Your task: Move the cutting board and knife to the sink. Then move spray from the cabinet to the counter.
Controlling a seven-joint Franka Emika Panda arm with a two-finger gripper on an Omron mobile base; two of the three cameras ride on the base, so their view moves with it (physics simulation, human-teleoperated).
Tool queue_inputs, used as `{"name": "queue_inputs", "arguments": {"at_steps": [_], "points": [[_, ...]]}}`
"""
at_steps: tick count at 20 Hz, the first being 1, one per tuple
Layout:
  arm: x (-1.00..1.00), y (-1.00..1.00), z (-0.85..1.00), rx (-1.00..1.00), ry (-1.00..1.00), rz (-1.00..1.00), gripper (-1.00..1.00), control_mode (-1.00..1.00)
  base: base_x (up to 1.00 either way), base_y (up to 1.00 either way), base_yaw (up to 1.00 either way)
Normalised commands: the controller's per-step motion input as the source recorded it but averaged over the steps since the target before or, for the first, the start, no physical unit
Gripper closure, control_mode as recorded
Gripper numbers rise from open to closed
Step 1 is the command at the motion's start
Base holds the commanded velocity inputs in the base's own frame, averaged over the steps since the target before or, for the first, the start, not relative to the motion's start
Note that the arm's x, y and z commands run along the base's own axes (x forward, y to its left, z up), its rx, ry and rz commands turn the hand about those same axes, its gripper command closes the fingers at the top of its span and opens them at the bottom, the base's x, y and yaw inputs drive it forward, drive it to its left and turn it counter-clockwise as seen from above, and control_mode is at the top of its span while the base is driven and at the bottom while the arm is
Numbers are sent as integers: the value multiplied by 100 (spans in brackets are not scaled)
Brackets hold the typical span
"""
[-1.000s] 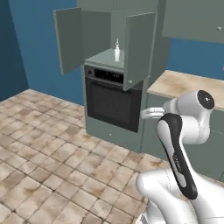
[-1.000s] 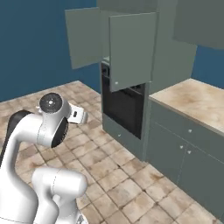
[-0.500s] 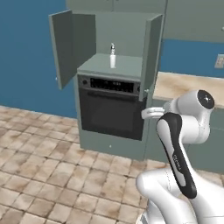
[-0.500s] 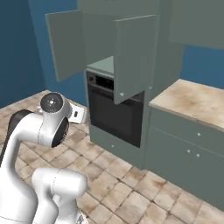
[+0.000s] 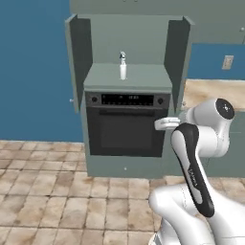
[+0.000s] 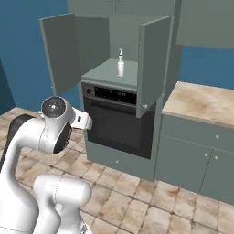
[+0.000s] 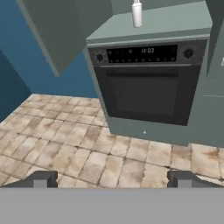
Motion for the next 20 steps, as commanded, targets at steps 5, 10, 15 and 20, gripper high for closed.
{"name": "queue_inputs", "arguments": {"at_steps": [5, 10, 15, 20], "points": [[0, 0, 0, 0, 0, 0, -100, 100, 62, 72, -30], [0, 0, 0, 0, 0, 0, -100, 100, 48, 7, -15], [0, 0, 0, 0, 0, 0, -100, 100, 39, -16, -17], [0, 0, 0, 0, 0, 0, -100, 100, 49, 30, -20]]}}
